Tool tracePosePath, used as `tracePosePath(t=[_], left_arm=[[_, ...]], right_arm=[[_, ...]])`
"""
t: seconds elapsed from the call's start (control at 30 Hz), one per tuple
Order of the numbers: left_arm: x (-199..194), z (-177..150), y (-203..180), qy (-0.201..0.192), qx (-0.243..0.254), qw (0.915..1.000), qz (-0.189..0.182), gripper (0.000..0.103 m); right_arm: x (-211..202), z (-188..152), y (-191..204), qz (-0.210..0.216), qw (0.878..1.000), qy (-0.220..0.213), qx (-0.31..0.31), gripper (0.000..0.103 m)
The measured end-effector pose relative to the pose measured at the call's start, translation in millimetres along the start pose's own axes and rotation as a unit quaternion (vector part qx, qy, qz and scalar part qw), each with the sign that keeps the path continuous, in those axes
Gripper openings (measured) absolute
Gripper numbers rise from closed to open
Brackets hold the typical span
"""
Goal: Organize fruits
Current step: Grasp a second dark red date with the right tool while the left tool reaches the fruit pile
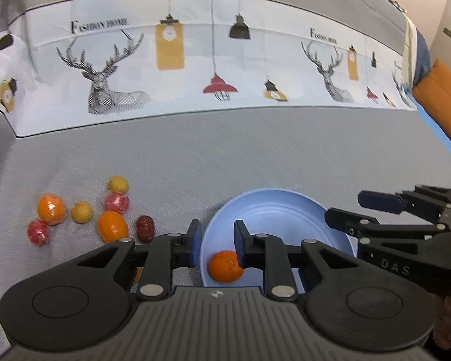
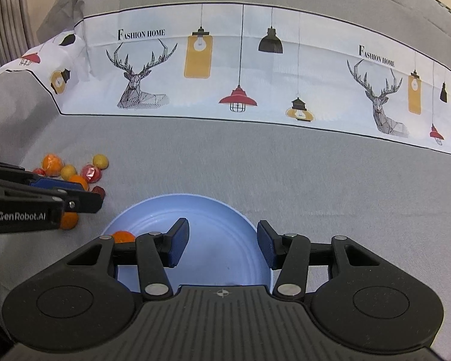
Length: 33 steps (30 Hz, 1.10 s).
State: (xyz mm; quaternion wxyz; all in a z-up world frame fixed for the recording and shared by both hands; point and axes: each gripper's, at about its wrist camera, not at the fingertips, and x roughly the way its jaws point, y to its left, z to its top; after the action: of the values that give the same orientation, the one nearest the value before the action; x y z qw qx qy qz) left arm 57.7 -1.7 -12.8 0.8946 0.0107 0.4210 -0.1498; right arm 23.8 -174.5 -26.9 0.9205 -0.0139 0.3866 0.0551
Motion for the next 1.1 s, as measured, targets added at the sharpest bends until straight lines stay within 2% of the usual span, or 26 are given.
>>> tracePosePath(t=[0.13,0.17,0.23,0.27,0.33,0.43,0.53,0.57,0.6,0.67,0.7,0.77,0.83,0.93,1.03,1.1], left_arm=[[-7.9,5.3,4.9,-0.021,-0.010,0.9996,0.013,0.020],[-9.0,7.1,8.9,-0.021,-0.023,0.9995,0.008,0.020],[-8.2,12.3,22.9,-0.003,-0.074,0.9968,-0.028,0.020],[-7.7,17.0,28.7,0.004,-0.087,0.9959,-0.025,0.020],[-8.7,29.6,38.6,0.007,-0.091,0.9958,0.008,0.020],[-8.4,49.8,65.8,-0.009,-0.120,0.9926,0.014,0.020],[-5.0,49.1,98.4,-0.034,-0.136,0.9886,0.056,0.020],[-1.0,43.4,111.9,-0.021,-0.155,0.9854,0.069,0.020],[2.8,37.0,128.8,0.003,-0.197,0.9775,0.075,0.020],[3.6,24.5,158.4,0.017,-0.292,0.9541,0.062,0.020],[4.4,22.4,164.6,0.021,-0.307,0.9490,0.068,0.020],[4.4,23.5,168.9,0.023,-0.312,0.9456,0.090,0.020],[3.9,24.0,172.8,0.018,-0.324,0.9411,0.093,0.020],[2.6,19.9,181.0,0.015,-0.350,0.9302,0.108,0.020],[1.6,14.4,191.1,0.012,-0.385,0.9153,0.118,0.020],[0.4,12.2,197.5,0.008,-0.396,0.9079,0.137,0.020]], right_arm=[[-2.9,1.9,1.3,0.002,1.000,-0.016,0.003,0.039],[-3.4,2.8,0.9,0.004,1.000,-0.019,0.005,0.036],[-4.6,3.9,0.3,0.009,1.000,-0.023,0.009,0.029],[-5.0,4.6,0.1,0.010,1.000,-0.025,0.011,0.028],[-5.4,5.9,1.2,0.013,0.999,-0.027,0.012,0.026],[-6.6,8.7,5.3,0.019,0.999,-0.034,0.010,0.026],[-7.2,10.0,10.5,0.028,0.999,-0.035,0.010,0.026],[-7.4,10.0,13.1,0.031,0.999,-0.035,0.008,0.026],[-7.6,10.4,15.8,0.033,0.999,-0.036,0.005,0.025],[-9.6,11.9,21.5,0.040,0.998,-0.041,-0.003,0.025],[-10.5,13.4,24.4,0.047,0.998,-0.044,-0.005,0.025],[-11.3,16.9,30.3,0.063,0.997,-0.047,-0.004,0.025],[-10.6,20.1,38.6,0.079,0.996,-0.048,-0.005,0.025],[-5.9,24.5,54.6,0.107,0.993,-0.043,-0.018,0.025],[5.0,31.6,70.9,0.128,0.991,-0.034,-0.029,0.025],[16.5,38.0,81.8,0.139,0.989,-0.026,-0.031,0.025]])
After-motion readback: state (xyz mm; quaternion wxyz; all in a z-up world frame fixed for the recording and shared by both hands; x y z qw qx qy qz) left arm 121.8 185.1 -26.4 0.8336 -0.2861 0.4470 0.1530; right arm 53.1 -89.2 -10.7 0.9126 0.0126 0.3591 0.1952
